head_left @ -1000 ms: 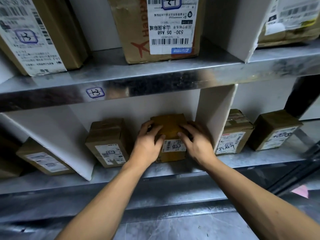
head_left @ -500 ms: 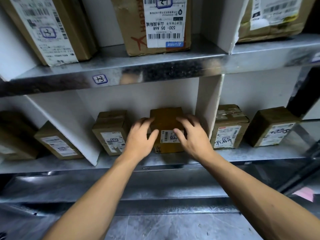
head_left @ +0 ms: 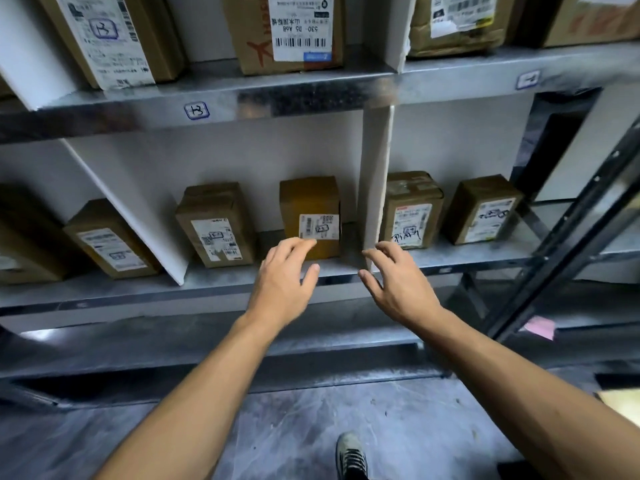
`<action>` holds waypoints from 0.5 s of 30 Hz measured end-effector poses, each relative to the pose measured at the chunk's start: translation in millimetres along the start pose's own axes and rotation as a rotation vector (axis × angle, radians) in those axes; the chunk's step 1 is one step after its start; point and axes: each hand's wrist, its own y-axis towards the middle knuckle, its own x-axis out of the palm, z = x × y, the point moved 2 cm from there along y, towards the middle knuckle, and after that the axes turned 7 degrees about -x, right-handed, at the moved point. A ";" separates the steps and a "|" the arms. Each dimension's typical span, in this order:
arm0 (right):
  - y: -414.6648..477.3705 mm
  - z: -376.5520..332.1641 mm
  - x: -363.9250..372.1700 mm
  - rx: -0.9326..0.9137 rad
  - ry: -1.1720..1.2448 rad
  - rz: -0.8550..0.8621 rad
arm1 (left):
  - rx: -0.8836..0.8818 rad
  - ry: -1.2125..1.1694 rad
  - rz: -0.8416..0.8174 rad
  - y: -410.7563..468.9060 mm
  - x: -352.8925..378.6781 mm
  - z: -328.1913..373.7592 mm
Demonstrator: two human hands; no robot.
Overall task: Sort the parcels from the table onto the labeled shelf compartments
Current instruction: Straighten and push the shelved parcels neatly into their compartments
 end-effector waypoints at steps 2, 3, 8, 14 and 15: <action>-19.1 6.0 -6.1 0.050 -0.004 -0.004 | 0.027 -0.001 -0.027 -10.3 8.0 14.6; -27.5 10.3 -9.4 0.076 -0.009 -0.008 | 0.040 0.005 -0.040 -14.1 11.6 22.6; -51.7 37.0 -32.0 0.171 -0.054 0.034 | 0.135 0.073 -0.111 -16.5 29.0 65.0; -58.6 75.6 -59.6 0.203 -0.139 0.087 | 0.235 0.101 -0.132 7.0 58.0 110.1; -56.5 84.7 -63.7 0.203 -0.150 0.095 | 0.250 0.104 -0.130 13.6 64.0 117.1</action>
